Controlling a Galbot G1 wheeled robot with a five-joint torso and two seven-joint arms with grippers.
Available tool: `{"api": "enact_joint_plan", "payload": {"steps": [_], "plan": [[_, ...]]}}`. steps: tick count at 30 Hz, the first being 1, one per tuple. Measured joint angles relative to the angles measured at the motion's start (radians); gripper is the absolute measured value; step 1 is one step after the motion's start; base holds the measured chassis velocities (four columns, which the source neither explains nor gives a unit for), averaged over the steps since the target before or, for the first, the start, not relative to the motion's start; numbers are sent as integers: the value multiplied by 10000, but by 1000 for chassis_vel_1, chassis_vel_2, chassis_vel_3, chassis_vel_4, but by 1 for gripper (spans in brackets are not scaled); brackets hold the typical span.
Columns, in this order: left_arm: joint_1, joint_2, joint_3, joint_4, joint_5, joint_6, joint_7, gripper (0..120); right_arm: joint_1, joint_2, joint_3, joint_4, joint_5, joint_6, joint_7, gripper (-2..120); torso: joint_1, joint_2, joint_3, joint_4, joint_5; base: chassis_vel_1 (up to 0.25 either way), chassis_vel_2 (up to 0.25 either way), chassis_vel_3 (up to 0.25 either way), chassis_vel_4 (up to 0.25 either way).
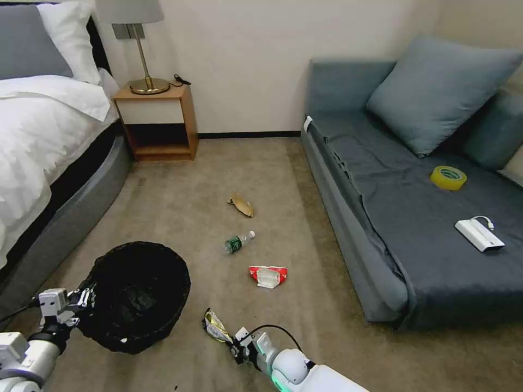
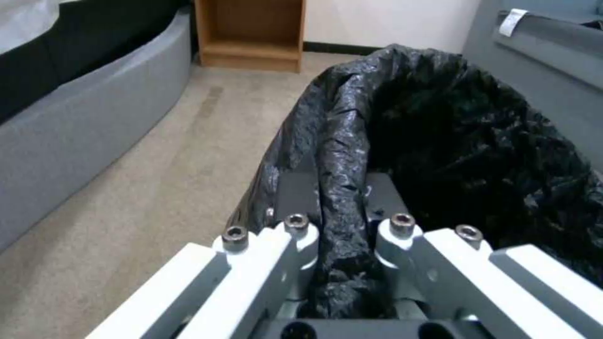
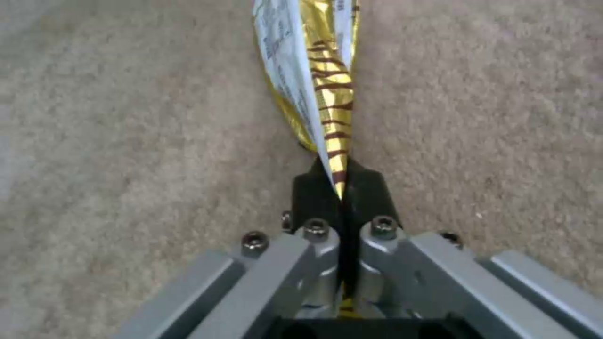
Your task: Pick up the trash bin, then pick up the garbage on the floor and place it into the trash bin.
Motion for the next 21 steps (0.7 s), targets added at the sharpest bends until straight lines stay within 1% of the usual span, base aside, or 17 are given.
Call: {"api": "enact_joint_plan", "payload": {"steps": [5,6,7,9,10,11,14,16,19,20,21], "plan": [[-10,-7,43,25,-7,0,-18,6,-36,-191,115,561,147,-16,204,0,0,-2,1,-3,7,0,0,0,0],[-21,-9,65,52,-14,0,-33,6,-4,-267,298,830,241,-29,318,0,0,-1,1,-2,0,0,0,0,0],[-21,-9,65,52,-14,0,-33,6,-4,-267,298,830,241,-29,318,0,0,-1,1,-2,0,0,0,0,0],[-38,-15,123,91,-46,0,-52,6,5,-385,617,1256,465,-76,486,0,0,-1,1,-3,3,0,0,0,0],[-57,-28,163,130,-71,7,-66,6,6,-494,949,1708,688,-160,668,0,-1,-1,1,-2,0,0,0,0,0],[-57,-28,163,130,-71,7,-66,6,6,-494,949,1708,688,-160,668,0,-1,-1,1,-2,0,0,0,0,0],[-87,-74,337,182,-256,110,-141,6,48,-980,1879,2996,1282,-385,1066,0,0,-1,0,-3,0,0,0,0,0],[-94,-88,374,186,-259,118,-143,6,81,-1071,2025,3179,1354,-406,1095,0,0,-1,0,-3,0,0,0,0,0],[-131,-216,592,163,-228,130,-99,6,340,-1655,2630,4179,1980,-573,1311,0,0,-1,0,-4,0,0,0,0,0],[-131,-216,592,163,-228,130,-99,6,340,-1655,2630,4179,1980,-573,1311,0,0,-1,0,-4,0,0,0,0,0],[-156,-285,680,126,-192,146,-94,6,480,-1946,2728,4671,2323,-645,1396,0,0,-1,0,-3,0,0,0,0,0]]}}
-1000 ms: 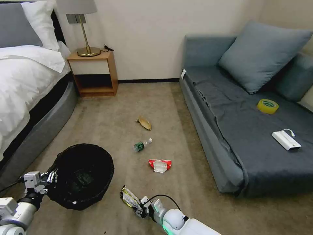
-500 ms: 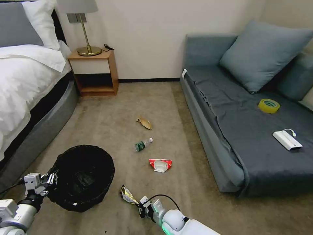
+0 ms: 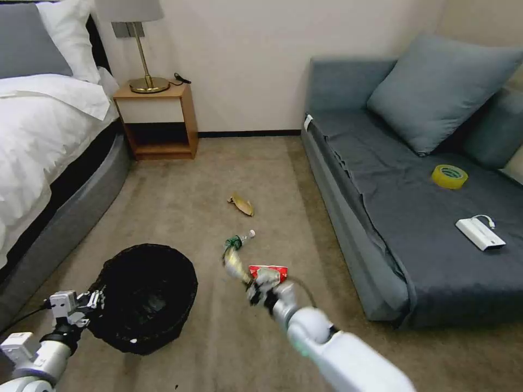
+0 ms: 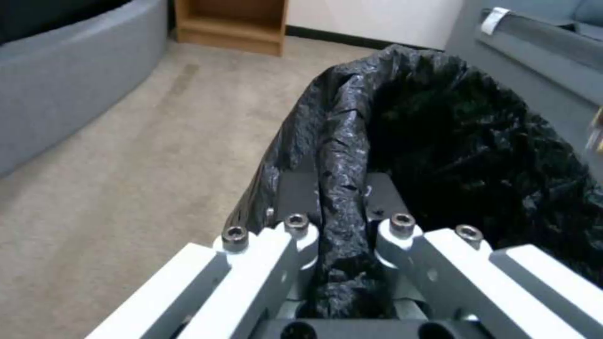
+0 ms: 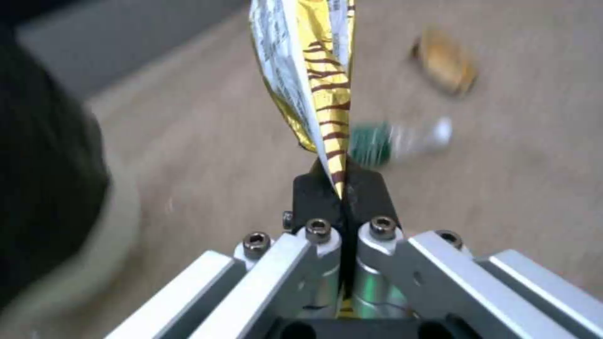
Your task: Pick up the trash bin, then pick up the garbage on the floor and place it into the trash bin.
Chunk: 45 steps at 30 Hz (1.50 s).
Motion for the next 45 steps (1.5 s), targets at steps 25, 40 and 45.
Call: {"api": "enact_joint_plan", "payload": {"steps": [25,40,45], "plan": [[284,-831,708,-1009,465,186,180,6,827,-575,-3444,2760,-281,-842,277,0,0,3,-1,0,-5,0,0,0,0],[270,-832,749,-1010,491,153,369,6,591,-267,-3676,2625,-605,-1014,419,34,0,3,-1,0,-3,0,0,0,0],[309,-832,738,-1039,471,150,372,6,379,-597,-3579,2775,-713,-1115,418,53,0,3,-2,-1,-4,0,0,0,0]]}}
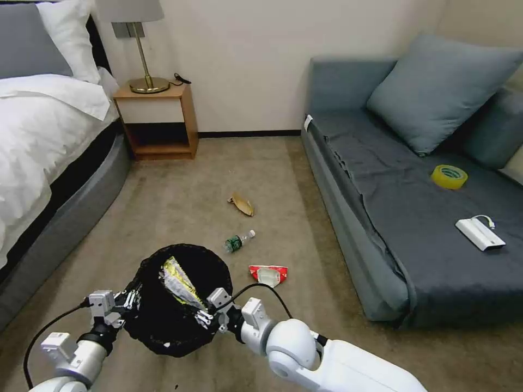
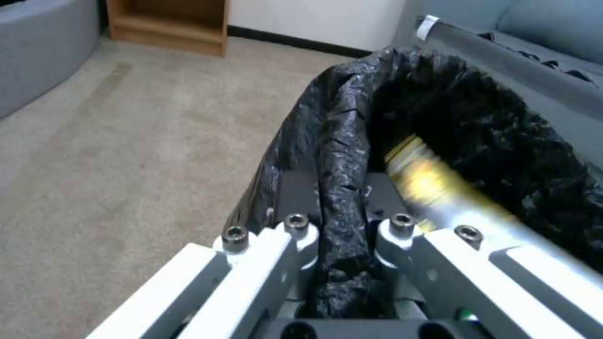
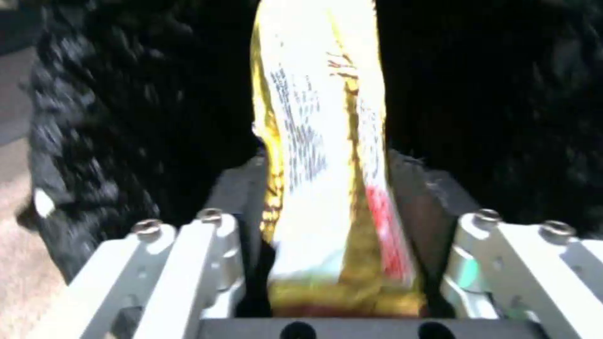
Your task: Pick up the trash bin, then pick up the garbage on the floor and place it into the trash bin.
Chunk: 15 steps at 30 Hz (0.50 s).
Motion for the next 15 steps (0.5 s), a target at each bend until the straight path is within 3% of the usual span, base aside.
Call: {"api": "enact_joint_plan", "payload": {"steps": [4,6,9,11,15], "plan": [[47,12,0,-46,-11,0,22,6,-96,-22,-4,19,-110,-11,0,64,0,1,0,1,1,0,0,0,0],[64,24,4,-68,-17,-6,29,6,-149,63,-10,51,-156,-16,55,76,0,0,0,0,1,0,0,0,0],[77,31,4,-83,-23,-10,32,6,-173,108,24,100,-163,-16,122,82,0,0,0,1,2,0,0,0,0],[87,54,-1,-87,-40,-14,33,6,-226,82,261,262,-165,-17,219,93,0,0,0,3,2,0,0,0,0],[68,93,-87,-87,-142,-17,-1,6,-502,-301,971,684,-316,157,436,99,0,0,0,2,1,0,0,0,0]]}}
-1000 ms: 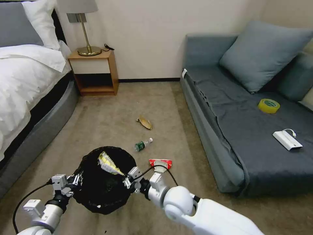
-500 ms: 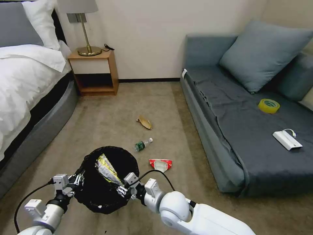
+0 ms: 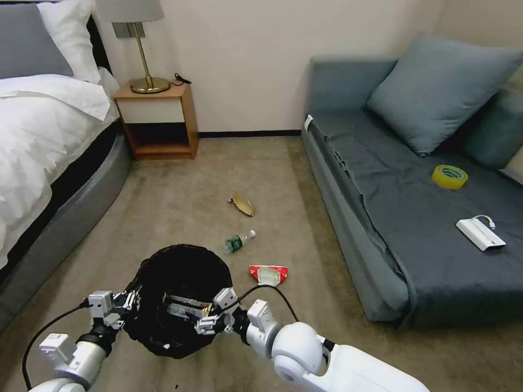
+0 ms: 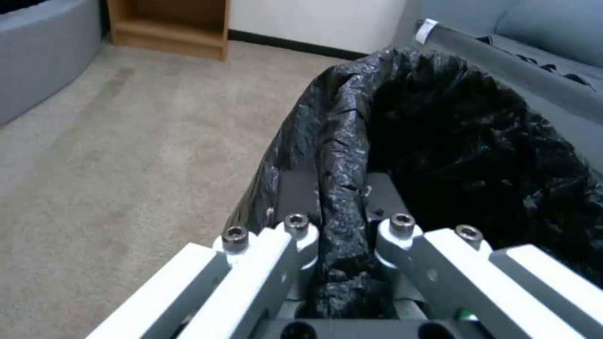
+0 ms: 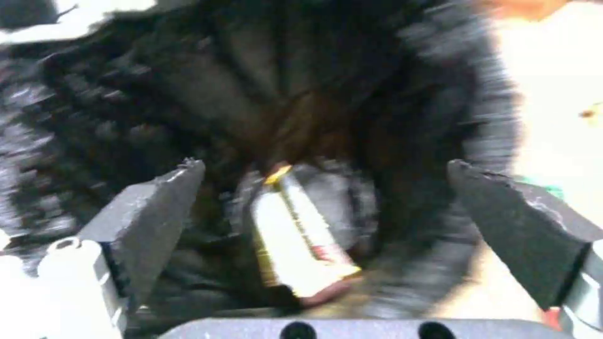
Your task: Pick up the trash bin, then pick up the garbage on the floor and place it into the trash bin.
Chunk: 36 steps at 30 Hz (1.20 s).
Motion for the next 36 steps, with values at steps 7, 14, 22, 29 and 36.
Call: {"api": "enact_joint_plan", "payload": {"steps": [7,14,22,29,36], "plan": [[-92,-16,-128,57,-116,0,-91,6,-1441,-580,1534,441,-2008,1225,947,100,0,0,0,-2,1,0,0,0,0],[-330,2,-336,237,-285,61,-248,6,-3372,-382,3498,891,-3845,1927,885,100,0,0,0,-3,2,0,0,0,0],[-503,25,-474,294,-409,184,-349,6,-5731,1032,5625,1465,-4714,2543,629,100,0,0,0,-3,0,0,0,0,0],[-453,4,-552,260,-470,230,-397,6,-6850,2132,6352,1585,-5357,3158,440,100,0,1,0,0,-2,0,0,0,0],[-421,23,-645,236,-584,232,-405,6,-7437,2501,6526,1688,-5584,3461,372,100,0,0,0,-1,-1,0,0,0,0]]}}
